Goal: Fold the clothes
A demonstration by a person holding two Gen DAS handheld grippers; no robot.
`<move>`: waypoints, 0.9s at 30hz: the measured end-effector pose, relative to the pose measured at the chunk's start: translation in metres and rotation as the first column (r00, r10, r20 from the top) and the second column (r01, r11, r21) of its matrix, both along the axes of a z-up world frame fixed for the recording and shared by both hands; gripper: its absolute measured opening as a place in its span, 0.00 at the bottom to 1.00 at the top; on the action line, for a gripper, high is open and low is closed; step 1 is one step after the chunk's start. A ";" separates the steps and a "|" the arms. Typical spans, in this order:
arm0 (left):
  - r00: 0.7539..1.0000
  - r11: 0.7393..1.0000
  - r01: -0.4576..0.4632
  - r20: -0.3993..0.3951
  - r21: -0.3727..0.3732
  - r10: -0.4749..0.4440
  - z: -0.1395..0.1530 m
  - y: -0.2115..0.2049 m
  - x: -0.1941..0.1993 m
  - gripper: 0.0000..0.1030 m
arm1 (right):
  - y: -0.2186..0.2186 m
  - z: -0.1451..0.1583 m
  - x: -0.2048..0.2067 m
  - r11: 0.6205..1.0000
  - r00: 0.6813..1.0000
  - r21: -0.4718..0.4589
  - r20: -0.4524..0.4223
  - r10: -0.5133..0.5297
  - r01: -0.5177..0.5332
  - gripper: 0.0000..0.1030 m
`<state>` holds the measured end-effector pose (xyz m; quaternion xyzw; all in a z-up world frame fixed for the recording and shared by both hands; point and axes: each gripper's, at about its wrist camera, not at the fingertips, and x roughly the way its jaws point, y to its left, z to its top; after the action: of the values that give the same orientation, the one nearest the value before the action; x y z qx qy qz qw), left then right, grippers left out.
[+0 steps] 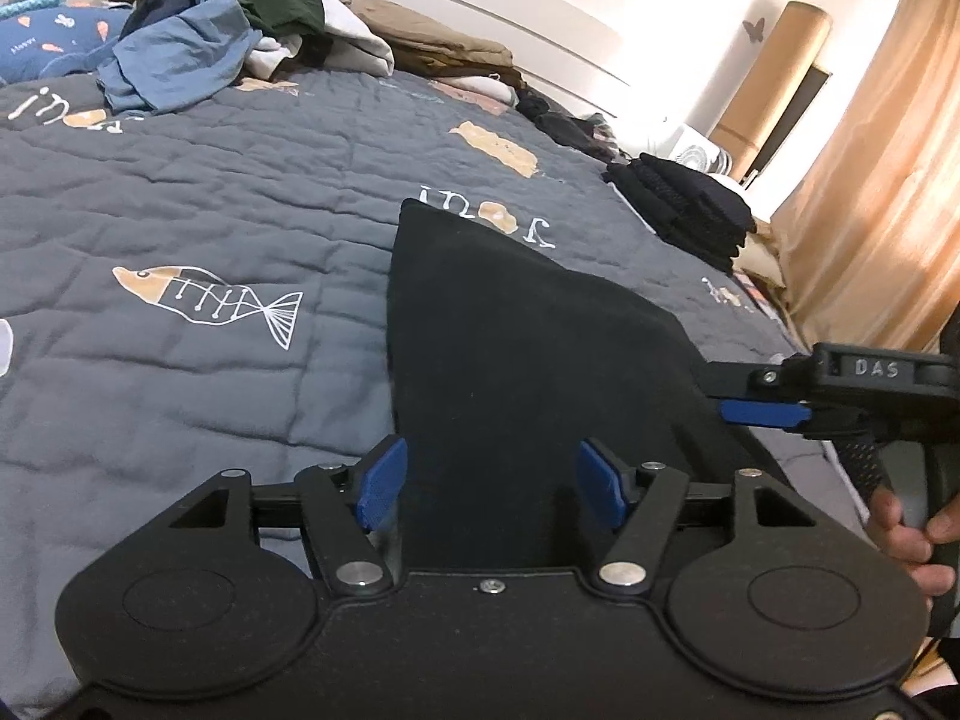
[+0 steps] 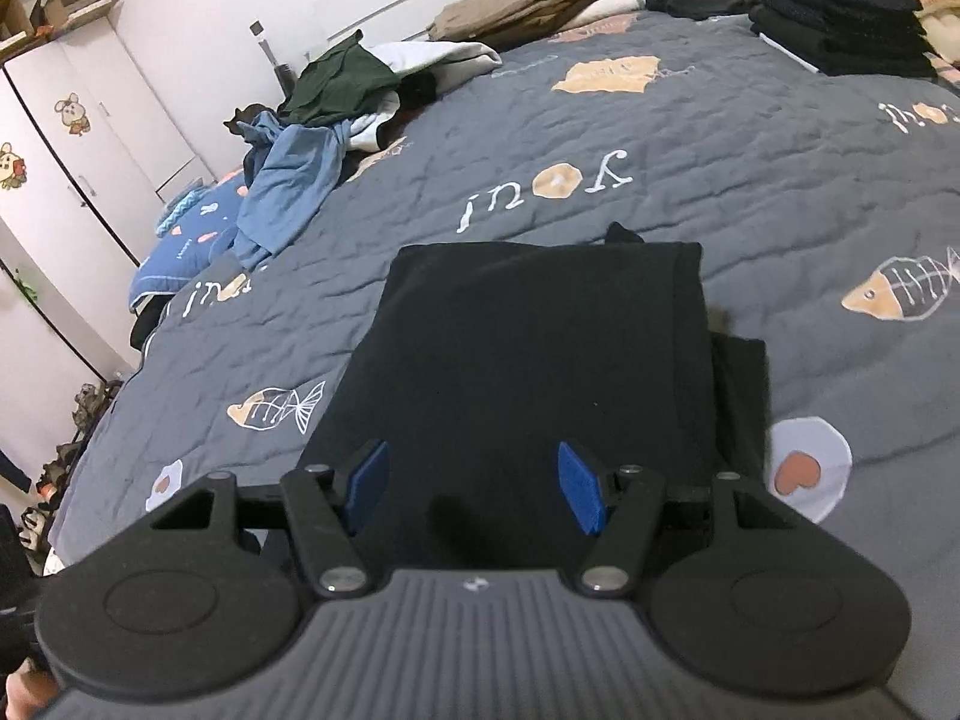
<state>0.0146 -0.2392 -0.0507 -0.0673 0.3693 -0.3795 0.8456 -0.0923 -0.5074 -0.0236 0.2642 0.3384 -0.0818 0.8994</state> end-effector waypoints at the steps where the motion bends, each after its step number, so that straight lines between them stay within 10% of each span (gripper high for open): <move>1: 1.000 1.000 -0.003 0.004 0.007 0.003 0.000 -0.001 -0.002 0.61 | -0.001 0.001 -0.002 1.000 1.000 0.006 0.004 -0.006 0.006 0.60; 27: 0.989 0.991 -0.135 0.063 0.010 0.134 0.021 0.003 -0.085 0.71 | 0.011 0.004 -0.065 0.999 1.000 -0.033 0.004 0.026 -0.026 0.60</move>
<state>-0.0707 -0.2364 -0.0295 -0.0743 0.3403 -0.3207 0.8808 -0.1570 -0.4965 -0.0197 0.2451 0.3384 -0.0750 0.9054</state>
